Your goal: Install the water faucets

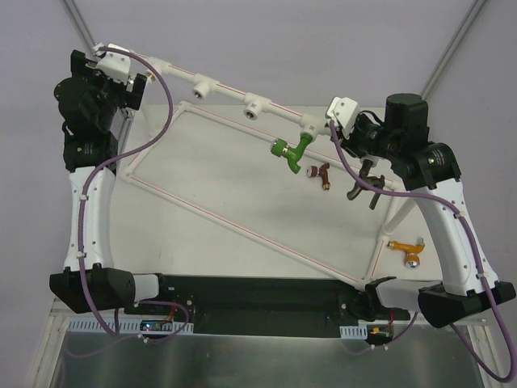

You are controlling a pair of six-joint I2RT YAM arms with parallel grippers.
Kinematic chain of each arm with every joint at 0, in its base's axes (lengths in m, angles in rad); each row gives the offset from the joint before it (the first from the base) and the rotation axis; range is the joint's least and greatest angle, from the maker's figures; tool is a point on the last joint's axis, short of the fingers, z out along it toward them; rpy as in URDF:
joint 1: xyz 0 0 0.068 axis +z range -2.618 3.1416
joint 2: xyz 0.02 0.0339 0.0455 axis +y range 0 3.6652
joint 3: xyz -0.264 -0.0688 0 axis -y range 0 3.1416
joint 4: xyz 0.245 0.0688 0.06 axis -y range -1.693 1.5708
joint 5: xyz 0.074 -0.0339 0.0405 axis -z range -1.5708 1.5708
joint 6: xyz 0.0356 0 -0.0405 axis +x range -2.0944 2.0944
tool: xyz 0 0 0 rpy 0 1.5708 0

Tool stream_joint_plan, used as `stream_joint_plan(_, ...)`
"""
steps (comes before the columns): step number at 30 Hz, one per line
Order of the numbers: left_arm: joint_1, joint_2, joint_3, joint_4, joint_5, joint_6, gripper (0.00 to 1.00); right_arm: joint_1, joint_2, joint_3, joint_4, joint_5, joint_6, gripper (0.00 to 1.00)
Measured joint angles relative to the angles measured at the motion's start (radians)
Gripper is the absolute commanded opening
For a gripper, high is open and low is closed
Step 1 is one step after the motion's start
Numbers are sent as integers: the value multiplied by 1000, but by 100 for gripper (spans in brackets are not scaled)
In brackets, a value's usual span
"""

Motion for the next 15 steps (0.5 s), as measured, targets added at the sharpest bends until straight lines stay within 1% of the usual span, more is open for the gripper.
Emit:
stream_joint_plan(4,54,-17,12,-7,80,-134,95,0,0,0,0,1,0,2)
stream_joint_plan(6,103,-14,14,-19,149,-215,95,0,0,0,0,1,0,2)
stream_joint_plan(10,188,9,16,-30,257,-325,95,1,0,-1,2,2,0,2)
stream_joint_plan(15,199,55,21,-46,357,-385,95,1,0,-3,3,2,-2,2)
